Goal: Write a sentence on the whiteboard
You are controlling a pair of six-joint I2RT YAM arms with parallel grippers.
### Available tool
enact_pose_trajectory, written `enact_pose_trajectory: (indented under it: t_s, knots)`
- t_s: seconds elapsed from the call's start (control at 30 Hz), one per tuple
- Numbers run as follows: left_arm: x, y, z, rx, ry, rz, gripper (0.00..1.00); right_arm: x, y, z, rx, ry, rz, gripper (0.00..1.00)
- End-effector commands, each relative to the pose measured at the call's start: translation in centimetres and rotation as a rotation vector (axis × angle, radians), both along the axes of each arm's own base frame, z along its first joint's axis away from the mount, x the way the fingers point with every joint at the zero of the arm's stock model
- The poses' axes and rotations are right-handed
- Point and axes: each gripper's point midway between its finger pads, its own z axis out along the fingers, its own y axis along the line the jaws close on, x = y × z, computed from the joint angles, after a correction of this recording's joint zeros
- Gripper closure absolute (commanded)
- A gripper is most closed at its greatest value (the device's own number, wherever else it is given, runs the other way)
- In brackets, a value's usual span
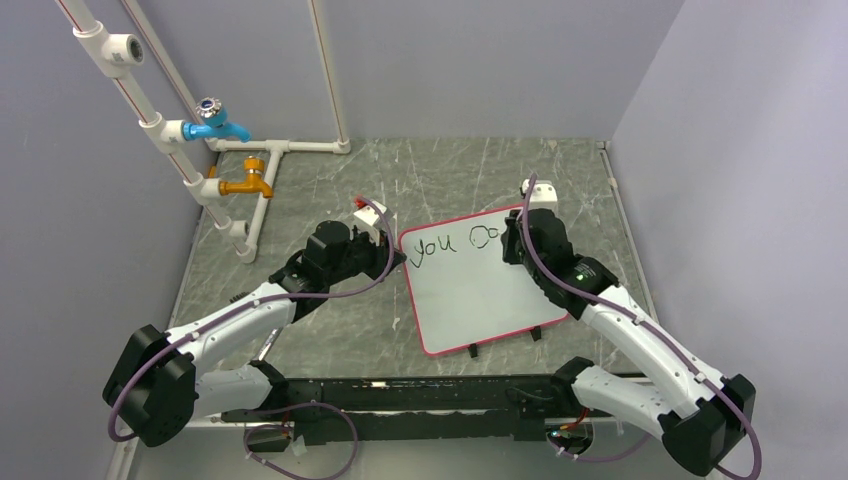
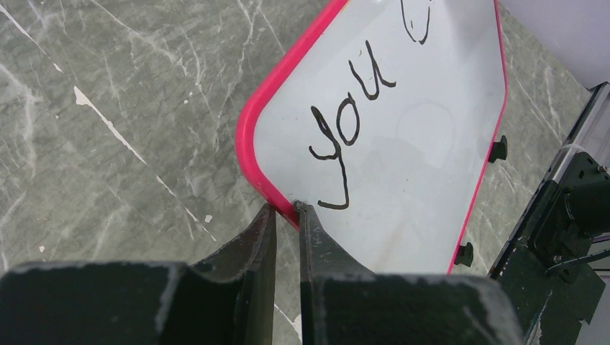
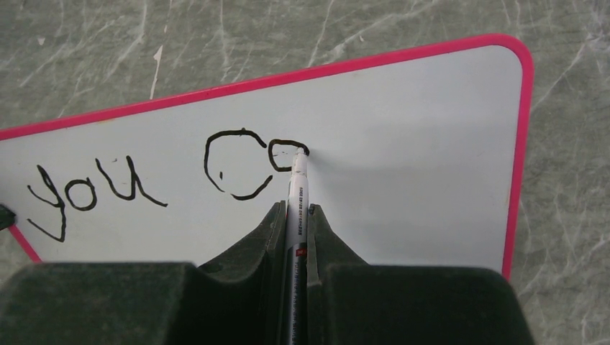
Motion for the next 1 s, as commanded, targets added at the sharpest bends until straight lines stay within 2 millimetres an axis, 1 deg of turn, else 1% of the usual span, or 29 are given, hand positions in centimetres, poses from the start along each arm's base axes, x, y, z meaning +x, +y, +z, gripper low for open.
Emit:
enact_pose_trajectory:
  t_s: [0.0, 0.13, 0.23, 0.4, 0.67, 0.77, 0.97]
  knots:
    - [0.1, -0.8, 1.9, -0.038, -0.089, -0.042, 1.0, -0.6, 0.5, 0.7, 0.058, -0.001, 0.019, 1.0]
    - [0.1, -0.7, 2.0, -0.042, -0.092, -0.038, 1.0, -1.2, 0.6, -0.2, 0.07, 0.026, 0.025, 1.0]
    - [0.2, -0.6, 2.0, -0.041, -0.092, -0.036, 1.0, -1.4, 0.3, -0.4, 0.065, 0.033, 0.019, 1.0]
    - [0.2, -0.6, 2.2, -0.043, -0.095, -0.033, 1.0, -1.5, 0.1, -0.2, 0.058, 0.038, 0.01, 1.0]
    - [0.1, -0.6, 2.1, -0.043, -0.095, -0.035, 1.0, -1.5, -1.0, -0.1, 0.02, 0.039, -0.03, 1.0]
    - [0.1, -0.7, 2.2, -0.043, -0.095, -0.037, 1.0, -1.4, -1.1, 0.8, 0.019, 0.023, -0.03, 1.0]
    - [0.2, -0.7, 2.3, -0.044, -0.096, -0.038, 1.0, -1.0, -1.5, 4.2, 0.028, -0.052, -0.041, 1.0]
